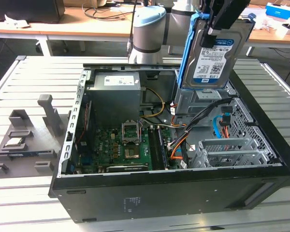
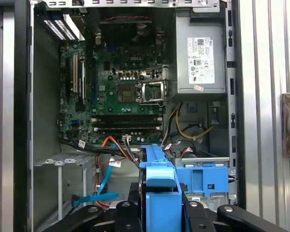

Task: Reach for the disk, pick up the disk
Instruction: 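Pick up the disk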

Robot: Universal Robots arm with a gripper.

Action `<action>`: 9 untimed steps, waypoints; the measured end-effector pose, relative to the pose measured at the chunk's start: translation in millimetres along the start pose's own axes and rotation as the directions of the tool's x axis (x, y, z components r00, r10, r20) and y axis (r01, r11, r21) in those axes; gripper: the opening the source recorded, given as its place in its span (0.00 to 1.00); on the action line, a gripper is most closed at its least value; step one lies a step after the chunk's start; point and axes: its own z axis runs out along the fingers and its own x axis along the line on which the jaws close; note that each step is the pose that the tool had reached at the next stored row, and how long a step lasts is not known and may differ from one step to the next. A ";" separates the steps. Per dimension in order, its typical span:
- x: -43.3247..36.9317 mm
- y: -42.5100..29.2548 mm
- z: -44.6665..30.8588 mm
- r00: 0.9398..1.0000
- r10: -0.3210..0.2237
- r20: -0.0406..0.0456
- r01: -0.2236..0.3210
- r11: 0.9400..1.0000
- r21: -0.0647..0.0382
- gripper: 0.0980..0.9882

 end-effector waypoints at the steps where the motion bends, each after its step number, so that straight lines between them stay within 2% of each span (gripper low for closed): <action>1: 4.1 -0.1 0.1 1.000 0.000 -0.001 0.000 1.000 0.000 0.30; 4: 22.1 -0.4 0.9 1.000 0.000 -0.003 0.000 1.000 0.000 0.30; 5: 32.0 -0.6 1.3 1.000 0.000 -0.004 0.000 1.000 0.000 0.30; 9: 46.9 -0.8 1.8 1.000 0.000 -0.006 0.000 1.000 0.000 0.30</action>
